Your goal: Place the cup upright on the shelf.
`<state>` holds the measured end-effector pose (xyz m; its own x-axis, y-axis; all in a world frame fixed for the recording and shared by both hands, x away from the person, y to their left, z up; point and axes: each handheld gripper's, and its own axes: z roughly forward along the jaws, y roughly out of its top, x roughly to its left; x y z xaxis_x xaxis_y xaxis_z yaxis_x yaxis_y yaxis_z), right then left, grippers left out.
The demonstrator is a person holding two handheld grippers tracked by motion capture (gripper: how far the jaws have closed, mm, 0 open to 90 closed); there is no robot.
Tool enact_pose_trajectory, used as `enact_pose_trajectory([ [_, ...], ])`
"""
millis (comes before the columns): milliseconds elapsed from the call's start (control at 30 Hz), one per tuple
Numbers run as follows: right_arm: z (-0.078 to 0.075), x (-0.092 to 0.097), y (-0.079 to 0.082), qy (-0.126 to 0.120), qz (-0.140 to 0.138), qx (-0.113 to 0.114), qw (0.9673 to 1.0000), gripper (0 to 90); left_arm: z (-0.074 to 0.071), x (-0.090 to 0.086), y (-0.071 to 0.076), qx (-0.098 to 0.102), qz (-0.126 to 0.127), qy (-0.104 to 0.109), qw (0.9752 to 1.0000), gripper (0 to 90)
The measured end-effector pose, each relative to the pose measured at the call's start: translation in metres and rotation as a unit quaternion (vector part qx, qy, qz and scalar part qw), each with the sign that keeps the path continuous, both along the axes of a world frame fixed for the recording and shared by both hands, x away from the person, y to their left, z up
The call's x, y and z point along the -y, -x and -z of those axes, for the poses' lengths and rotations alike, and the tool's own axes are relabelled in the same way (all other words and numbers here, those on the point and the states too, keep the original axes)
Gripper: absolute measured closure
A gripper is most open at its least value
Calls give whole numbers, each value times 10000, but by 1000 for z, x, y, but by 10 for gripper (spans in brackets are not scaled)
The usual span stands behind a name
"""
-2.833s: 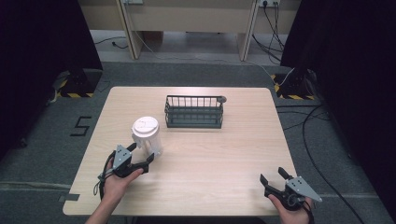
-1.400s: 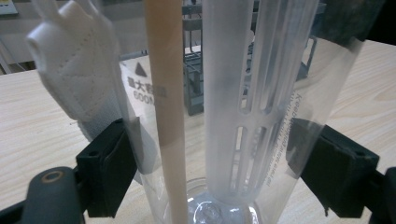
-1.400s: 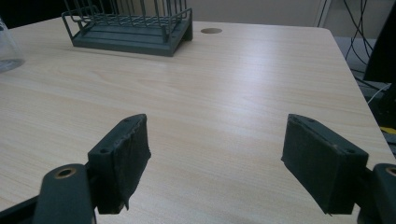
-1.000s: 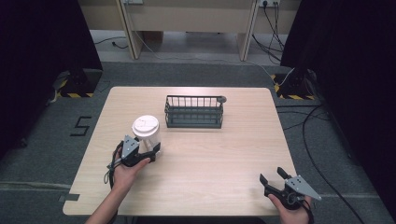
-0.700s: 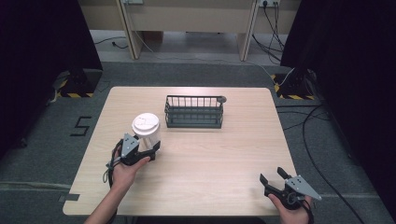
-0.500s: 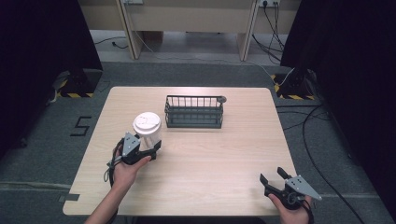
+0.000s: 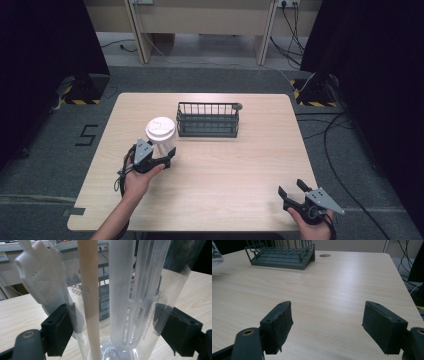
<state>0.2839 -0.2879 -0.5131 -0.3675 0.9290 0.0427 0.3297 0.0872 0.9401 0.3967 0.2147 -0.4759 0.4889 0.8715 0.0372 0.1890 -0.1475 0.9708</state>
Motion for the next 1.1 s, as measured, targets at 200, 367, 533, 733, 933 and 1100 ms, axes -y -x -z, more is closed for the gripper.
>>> enact_pose_trajectory([
  [200, 0, 0, 0, 1, -1, -7, 10000, 244, -6, 4, -4, 44, 16, 55, 10000, 178],
  [367, 0, 0, 0, -1, 4, -10, 10000, 244, -9, 5, -6, 65, 27, 63, 10000, 178],
  [533, 0, 0, 0, -4, 5, -17, 10000, 244, -12, 8, -7, 84, 44, 87, 9999, 178],
  [733, 0, 0, 0, -3, 3, -19, 10000, 245, -15, 10, -9, 106, 56, 122, 9999, 178],
  [933, 0, 0, 0, -4, 0, -36, 10000, 247, -19, 13, -11, 135, 82, 130, 9998, 179],
  [1100, 0, 0, -1, -6, -5, -45, 10000, 248, -22, 16, -13, 159, 112, 119, 9997, 179],
])
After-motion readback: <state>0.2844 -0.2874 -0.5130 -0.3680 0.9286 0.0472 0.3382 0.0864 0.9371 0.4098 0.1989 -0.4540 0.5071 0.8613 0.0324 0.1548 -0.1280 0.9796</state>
